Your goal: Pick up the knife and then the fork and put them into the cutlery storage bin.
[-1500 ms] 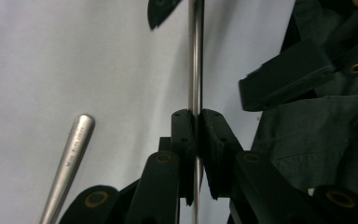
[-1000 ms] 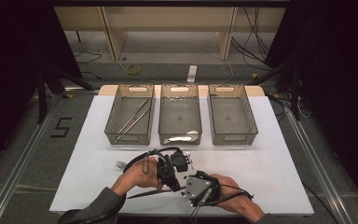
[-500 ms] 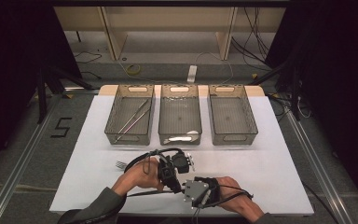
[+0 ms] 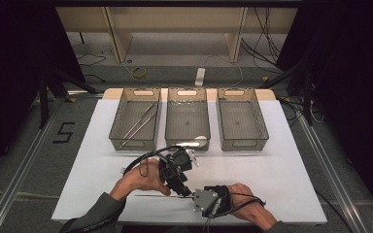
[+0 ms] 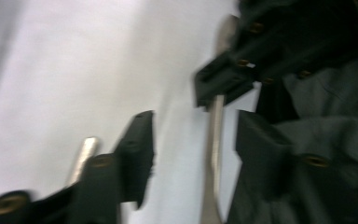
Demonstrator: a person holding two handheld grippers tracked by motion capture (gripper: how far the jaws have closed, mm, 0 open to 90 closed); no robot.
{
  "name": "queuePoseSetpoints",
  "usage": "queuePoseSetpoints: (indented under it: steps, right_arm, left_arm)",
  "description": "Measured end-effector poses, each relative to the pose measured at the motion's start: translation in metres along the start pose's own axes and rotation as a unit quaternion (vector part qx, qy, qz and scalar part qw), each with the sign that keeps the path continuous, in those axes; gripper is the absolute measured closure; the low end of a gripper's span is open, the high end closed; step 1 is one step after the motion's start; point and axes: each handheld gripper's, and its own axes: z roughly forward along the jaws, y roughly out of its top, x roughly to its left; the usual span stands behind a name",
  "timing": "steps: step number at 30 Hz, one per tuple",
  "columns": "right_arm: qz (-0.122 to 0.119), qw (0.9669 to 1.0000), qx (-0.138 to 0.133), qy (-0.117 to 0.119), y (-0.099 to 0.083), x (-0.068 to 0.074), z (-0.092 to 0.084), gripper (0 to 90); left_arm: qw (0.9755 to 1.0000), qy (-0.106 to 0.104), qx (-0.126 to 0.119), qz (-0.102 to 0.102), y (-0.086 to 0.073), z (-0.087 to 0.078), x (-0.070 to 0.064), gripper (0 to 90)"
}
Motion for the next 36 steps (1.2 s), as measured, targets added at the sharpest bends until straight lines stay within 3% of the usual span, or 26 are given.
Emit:
queuePoseSetpoints:
  steps: [4, 8, 11, 13, 17, 21, 24, 26, 28, 29, 31, 33, 36]
  right_arm:
    - [0.006, 0.9999, 0.007, -0.005, -0.005, -0.006, -0.002, 84.2]
    - [0.042, 0.9988, 0.016, -0.016, -0.013, -0.012, -0.005, 84.2]
    - [0.058, 0.9977, 0.027, -0.022, -0.020, -0.020, -0.008, 84.1]
    - [0.076, 0.9960, 0.036, -0.028, -0.026, -0.026, -0.011, 84.1]
    - [0.108, 0.9922, 0.044, -0.046, -0.038, -0.037, -0.018, 84.2]
    - [0.167, 0.9831, 0.041, -0.064, -0.047, -0.048, -0.027, 84.2]
    - [0.214, 0.9736, 0.033, -0.071, -0.058, -0.060, -0.035, 84.2]
    - [0.247, 0.9656, 0.025, -0.077, -0.065, -0.067, -0.041, 84.2]
    - [0.270, 0.9590, 0.023, -0.084, -0.071, -0.076, -0.048, 84.2]
    - [0.281, 0.9556, 0.023, -0.087, -0.074, -0.081, -0.051, 84.2]
    - [0.306, 0.9472, 0.024, -0.093, -0.080, -0.091, -0.056, 84.2]
    - [0.321, 0.9414, 0.026, -0.102, -0.085, -0.101, -0.061, 84.2]
    - [0.346, 0.9315, 0.024, -0.111, -0.090, -0.116, -0.067, 84.2]
  left_arm:
    - [0.9985, 0.026, -0.042, -0.023, -0.005, -0.014, 0.008, 30.5]
    - [0.9940, 0.053, -0.086, -0.042, -0.009, -0.029, 0.014, 25.5]
    - [0.9881, 0.071, -0.122, -0.062, -0.014, -0.037, 0.018, 22.8]
    - [0.9851, 0.085, -0.135, -0.065, -0.018, -0.043, 0.022, 22.5]
    - [0.9757, 0.109, -0.170, -0.085, -0.026, -0.054, 0.029, 20.6]
    - [0.9670, 0.127, -0.198, -0.097, -0.034, -0.062, 0.033, 18.1]
    - [0.9614, 0.130, -0.218, -0.105, -0.042, -0.064, 0.037, 17.6]
    - [0.9582, 0.136, -0.225, -0.113, -0.047, -0.063, 0.040, 17.6]
    - [0.9569, 0.145, -0.223, -0.117, -0.053, -0.060, 0.042, 17.3]
    - [0.9575, 0.148, -0.217, -0.118, -0.056, -0.058, 0.043, 17.0]
    - [0.9569, 0.151, -0.217, -0.120, -0.063, -0.052, 0.045, 17.1]
    - [0.9564, 0.155, -0.214, -0.124, -0.070, -0.045, 0.046, 17.1]
    - [0.9594, 0.158, -0.201, -0.120, -0.078, -0.036, 0.048, 17.1]
